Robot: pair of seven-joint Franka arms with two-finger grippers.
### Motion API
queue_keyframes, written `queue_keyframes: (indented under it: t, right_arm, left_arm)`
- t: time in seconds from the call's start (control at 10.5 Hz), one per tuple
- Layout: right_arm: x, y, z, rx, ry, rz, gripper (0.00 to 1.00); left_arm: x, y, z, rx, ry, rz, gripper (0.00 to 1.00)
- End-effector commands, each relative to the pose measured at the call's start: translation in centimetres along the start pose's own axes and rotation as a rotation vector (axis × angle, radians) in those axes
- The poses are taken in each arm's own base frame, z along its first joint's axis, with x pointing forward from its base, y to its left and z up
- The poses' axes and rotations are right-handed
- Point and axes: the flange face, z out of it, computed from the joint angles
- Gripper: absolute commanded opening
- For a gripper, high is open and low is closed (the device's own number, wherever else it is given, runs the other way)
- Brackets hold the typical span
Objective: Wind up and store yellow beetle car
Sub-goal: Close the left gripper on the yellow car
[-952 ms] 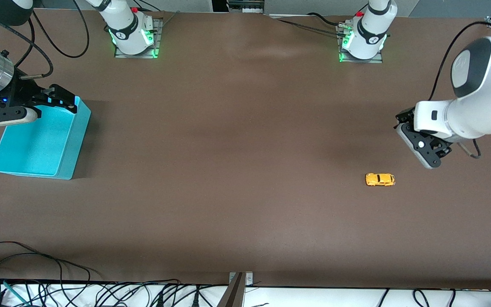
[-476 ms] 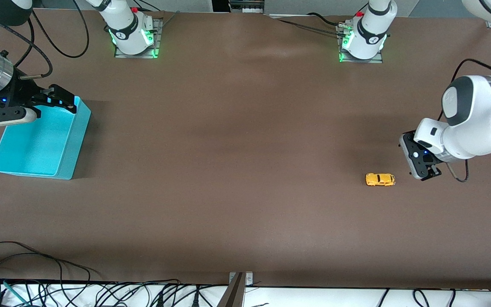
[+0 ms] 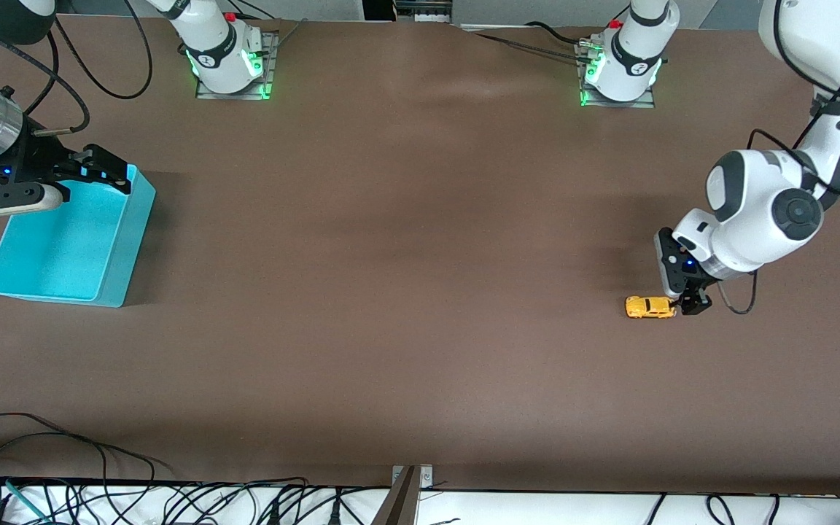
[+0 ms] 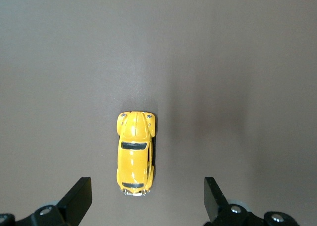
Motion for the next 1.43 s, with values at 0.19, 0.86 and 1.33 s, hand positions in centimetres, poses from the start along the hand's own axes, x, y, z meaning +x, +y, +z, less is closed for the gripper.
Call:
queue_keyframes:
  t: [0.19,0.86,1.33]
  right_arm:
    - [0.1,0.1,-0.5,0.008,0.002,-0.007,1.00]
    - [0.1,0.1,-0.5,0.002,0.000,-0.018,1.00]
    - [0.2,0.0,-0.5,0.001,0.003,-0.018,1.00]
  left_arm:
    - [0.3,-0.6,4.3,0.023,-0.011,0.051,1.00]
    - [-0.5,-1.2,7.6,0.079,-0.004,0.041,0.99]
    - [-0.8,-1.0,8.2,0.065,-0.009,0.039,0.18]
